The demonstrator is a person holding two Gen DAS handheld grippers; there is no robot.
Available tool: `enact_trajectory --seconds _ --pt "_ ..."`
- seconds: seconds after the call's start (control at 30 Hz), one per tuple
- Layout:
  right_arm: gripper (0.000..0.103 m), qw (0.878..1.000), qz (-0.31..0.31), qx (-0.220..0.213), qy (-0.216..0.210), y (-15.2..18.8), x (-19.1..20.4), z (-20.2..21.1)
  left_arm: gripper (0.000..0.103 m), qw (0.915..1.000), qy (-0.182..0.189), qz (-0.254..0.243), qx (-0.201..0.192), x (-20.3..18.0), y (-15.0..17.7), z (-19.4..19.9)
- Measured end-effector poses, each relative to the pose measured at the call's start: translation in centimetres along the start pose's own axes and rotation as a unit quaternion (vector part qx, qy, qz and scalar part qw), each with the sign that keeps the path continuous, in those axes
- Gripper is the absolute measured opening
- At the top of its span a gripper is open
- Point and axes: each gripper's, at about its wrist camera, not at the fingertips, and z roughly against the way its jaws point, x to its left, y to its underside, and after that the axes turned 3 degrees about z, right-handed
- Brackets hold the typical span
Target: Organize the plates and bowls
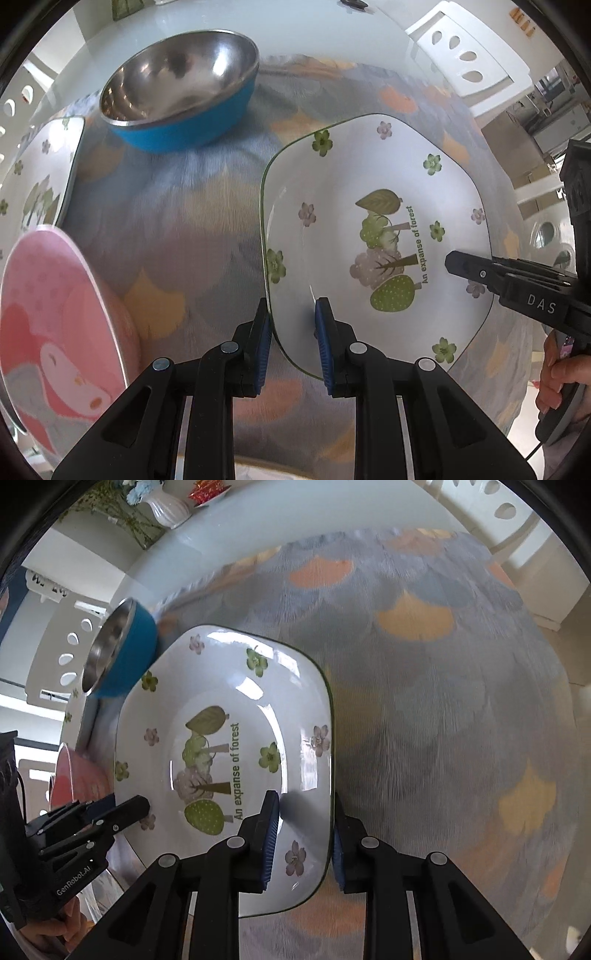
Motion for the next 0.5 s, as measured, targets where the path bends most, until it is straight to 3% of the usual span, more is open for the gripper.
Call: enact_trajectory --seconds 0.5 --pt "0.026 0.999 -0.013 0.025 0.016 7.2 0.8 0.8 0.021 0.9993 0.001 -0.022 0.029 -1.0 5.3 0.6"
